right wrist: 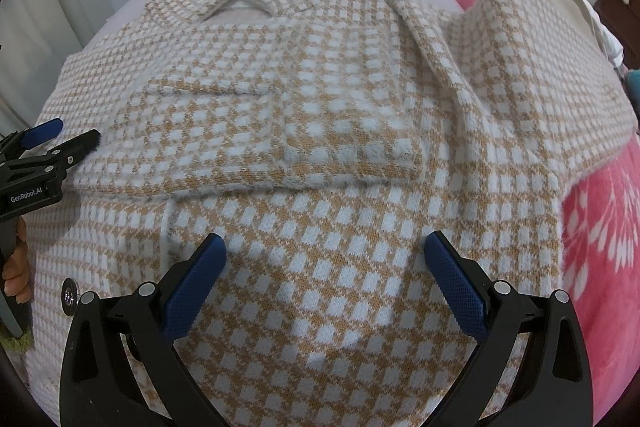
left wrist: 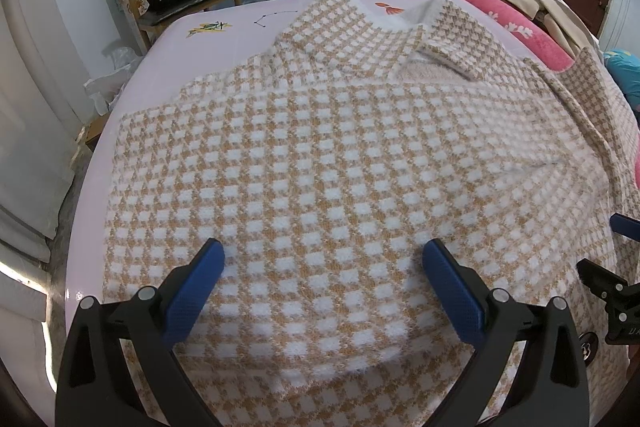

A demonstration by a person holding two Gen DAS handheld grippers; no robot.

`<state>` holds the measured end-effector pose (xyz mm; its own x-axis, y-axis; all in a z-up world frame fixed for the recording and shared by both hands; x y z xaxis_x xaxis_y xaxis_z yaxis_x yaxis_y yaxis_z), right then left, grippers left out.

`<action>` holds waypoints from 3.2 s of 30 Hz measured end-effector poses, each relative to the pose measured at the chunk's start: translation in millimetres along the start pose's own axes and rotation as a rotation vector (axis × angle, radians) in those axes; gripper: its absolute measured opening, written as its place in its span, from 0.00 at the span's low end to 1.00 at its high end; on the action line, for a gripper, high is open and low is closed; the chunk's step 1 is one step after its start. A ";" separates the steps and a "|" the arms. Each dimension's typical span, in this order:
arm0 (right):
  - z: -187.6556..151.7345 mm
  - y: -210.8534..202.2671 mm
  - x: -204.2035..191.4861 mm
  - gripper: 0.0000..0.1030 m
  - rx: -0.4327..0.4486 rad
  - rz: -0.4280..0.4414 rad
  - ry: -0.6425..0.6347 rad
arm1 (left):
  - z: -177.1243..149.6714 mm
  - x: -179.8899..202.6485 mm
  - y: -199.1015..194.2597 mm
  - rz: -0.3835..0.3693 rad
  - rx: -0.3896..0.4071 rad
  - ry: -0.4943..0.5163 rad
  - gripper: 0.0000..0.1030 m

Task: Fold large clothes

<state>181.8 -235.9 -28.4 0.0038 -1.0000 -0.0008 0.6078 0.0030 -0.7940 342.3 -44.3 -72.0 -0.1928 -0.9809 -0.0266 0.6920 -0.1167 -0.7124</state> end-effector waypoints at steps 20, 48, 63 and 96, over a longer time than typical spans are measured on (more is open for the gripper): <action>-0.4 0.4 0.6 0.92 0.002 0.002 -0.001 | 0.2 0.5 0.6 0.000 -0.002 0.001 0.95; 42.9 -60.6 164.0 0.92 0.149 -0.087 0.249 | 0.1 0.9 1.4 -0.002 0.000 0.002 0.95; 81.9 -27.6 405.3 0.86 0.203 -0.159 0.715 | -0.8 0.9 1.4 0.000 -0.003 0.001 0.95; 154.3 -71.0 409.3 0.13 0.388 -0.284 0.646 | -1.4 1.4 -1.8 0.006 -0.003 0.003 0.96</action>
<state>262.8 -644.9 121.4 -0.5805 -0.7659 -0.2764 0.7494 -0.3698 -0.5492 339.8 -45.3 -71.7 -0.1903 -0.9812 -0.0332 0.6910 -0.1099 -0.7145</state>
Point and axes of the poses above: each gripper's, at about its wrist camera, not at the fingertips, and y roughly the way its jaws point, x to its right, z to its top, the point moved 5 cm from there along y, roughly the way its jaws point, and after that the axes turned 11 degrees about x, right-handed, at the moved point
